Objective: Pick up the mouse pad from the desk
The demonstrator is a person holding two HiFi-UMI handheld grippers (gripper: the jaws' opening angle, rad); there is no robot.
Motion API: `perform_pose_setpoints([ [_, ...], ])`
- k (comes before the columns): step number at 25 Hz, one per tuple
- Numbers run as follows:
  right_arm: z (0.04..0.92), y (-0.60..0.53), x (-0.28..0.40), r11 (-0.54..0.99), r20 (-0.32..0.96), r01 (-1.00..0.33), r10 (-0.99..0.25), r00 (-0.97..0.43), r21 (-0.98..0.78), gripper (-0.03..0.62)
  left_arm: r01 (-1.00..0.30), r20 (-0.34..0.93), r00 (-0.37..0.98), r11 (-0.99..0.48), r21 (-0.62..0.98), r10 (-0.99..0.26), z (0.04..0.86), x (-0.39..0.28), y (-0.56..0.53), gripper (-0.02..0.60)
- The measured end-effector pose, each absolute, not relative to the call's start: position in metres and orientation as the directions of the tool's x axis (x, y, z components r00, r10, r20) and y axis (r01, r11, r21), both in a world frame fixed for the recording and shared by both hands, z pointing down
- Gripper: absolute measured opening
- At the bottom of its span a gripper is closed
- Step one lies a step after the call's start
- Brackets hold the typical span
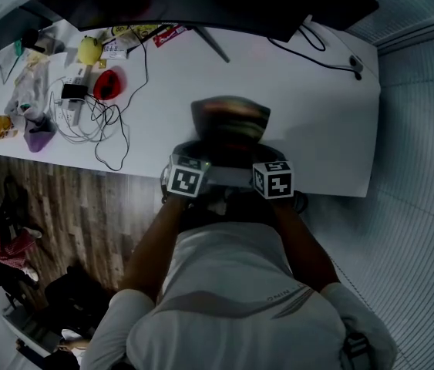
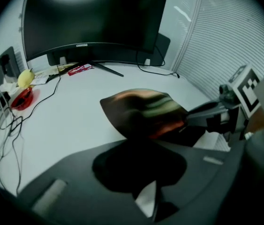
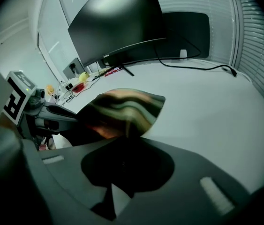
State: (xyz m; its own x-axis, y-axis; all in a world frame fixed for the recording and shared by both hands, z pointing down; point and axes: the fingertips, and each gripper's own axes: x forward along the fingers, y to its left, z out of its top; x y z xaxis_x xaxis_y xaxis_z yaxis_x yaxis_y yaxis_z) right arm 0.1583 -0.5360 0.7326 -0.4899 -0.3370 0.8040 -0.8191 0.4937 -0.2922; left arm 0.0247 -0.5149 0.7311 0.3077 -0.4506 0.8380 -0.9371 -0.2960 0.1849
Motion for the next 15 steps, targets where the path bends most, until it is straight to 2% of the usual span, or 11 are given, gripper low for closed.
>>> perform_pose_setpoints([
  [6, 0.706, -0.536, 0.156, 0.500, 0.757, -0.814, -0.398, -0.518, -0.294, 0.044, -0.906, 0.774, 0.411, -0.311, 0.287, -0.482, 0.704, 0.028, -0.515, 0.064],
  [15, 0.586, -0.541, 0.140, 0.533, 0.590, -0.806, -0.573, -0.568, -0.258, 0.043, -0.895, 0.566, 0.444, -0.372, 0.245, -0.695, 0.583, 0.011, -0.523, 0.063],
])
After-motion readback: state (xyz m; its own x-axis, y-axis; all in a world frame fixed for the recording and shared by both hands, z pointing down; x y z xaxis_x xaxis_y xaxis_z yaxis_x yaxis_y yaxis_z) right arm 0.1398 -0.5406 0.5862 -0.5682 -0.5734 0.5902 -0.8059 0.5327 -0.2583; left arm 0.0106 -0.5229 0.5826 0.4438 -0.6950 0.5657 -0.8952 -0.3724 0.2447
